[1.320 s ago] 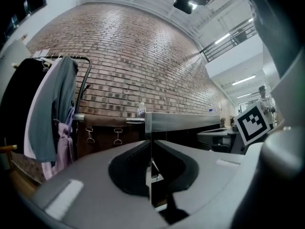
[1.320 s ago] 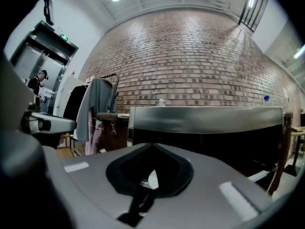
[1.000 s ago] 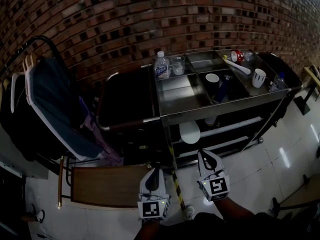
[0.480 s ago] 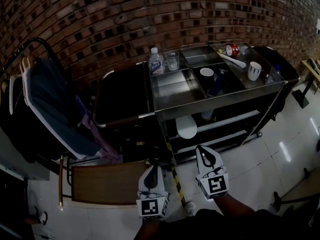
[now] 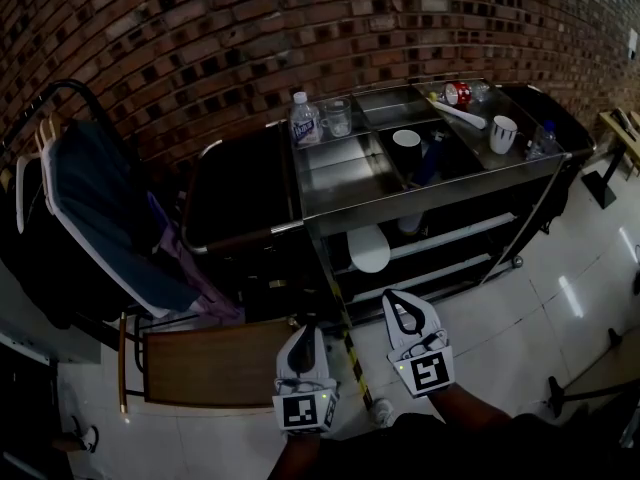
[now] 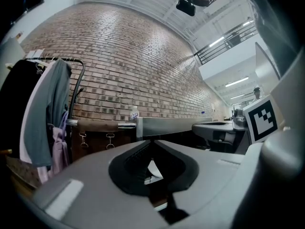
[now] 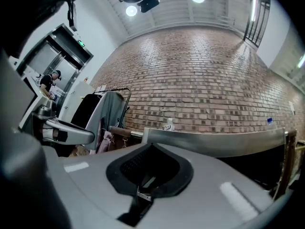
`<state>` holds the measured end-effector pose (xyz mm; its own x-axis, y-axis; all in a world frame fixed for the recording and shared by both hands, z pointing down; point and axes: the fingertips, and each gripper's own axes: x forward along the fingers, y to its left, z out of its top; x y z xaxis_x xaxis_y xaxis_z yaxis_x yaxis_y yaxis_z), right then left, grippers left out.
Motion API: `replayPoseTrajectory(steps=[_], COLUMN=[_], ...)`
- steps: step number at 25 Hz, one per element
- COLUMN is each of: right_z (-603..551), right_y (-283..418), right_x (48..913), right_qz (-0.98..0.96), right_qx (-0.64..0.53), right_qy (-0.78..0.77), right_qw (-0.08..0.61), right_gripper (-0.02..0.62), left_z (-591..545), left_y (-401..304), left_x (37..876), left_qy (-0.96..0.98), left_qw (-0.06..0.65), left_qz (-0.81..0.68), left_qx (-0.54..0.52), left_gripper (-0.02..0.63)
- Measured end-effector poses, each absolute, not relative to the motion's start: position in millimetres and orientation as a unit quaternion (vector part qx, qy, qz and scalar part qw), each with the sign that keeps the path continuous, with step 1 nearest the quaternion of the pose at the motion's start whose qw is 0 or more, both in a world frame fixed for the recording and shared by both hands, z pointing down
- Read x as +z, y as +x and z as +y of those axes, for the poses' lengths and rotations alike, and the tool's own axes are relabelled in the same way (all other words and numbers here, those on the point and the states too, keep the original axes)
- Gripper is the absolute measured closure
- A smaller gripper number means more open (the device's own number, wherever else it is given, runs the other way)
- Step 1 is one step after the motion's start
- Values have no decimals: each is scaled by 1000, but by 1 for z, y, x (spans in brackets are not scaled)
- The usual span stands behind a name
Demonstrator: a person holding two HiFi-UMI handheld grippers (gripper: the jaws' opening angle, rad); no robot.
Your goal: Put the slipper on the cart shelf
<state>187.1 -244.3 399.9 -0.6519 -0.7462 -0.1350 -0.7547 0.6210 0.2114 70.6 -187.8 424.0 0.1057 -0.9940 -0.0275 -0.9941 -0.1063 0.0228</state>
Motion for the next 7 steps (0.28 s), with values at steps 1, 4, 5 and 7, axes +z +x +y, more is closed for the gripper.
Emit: replayPoseTrajectory(steps=[1, 4, 5, 7], right_z=[-244, -246, -246, -248], right_y=[186, 186, 186, 187], right_x=[401, 404, 404, 406], right_qz=[901, 900, 900, 900], right_qx=[126, 127, 129, 133], right_qy=[-416, -416, -416, -416], right_qw=[15, 12, 9, 1], right_gripper=[594, 594, 594, 594], left_z=[-188, -189, -189, -190], left_y=[71, 72, 72, 73], left_x=[424, 426, 426, 426], left_qy=[-743, -743, -743, -743], left_qw=[1, 3, 4, 5], left_qz=[669, 669, 669, 669], left_qx=[17, 15, 15, 14], left_gripper=[575, 575, 575, 575])
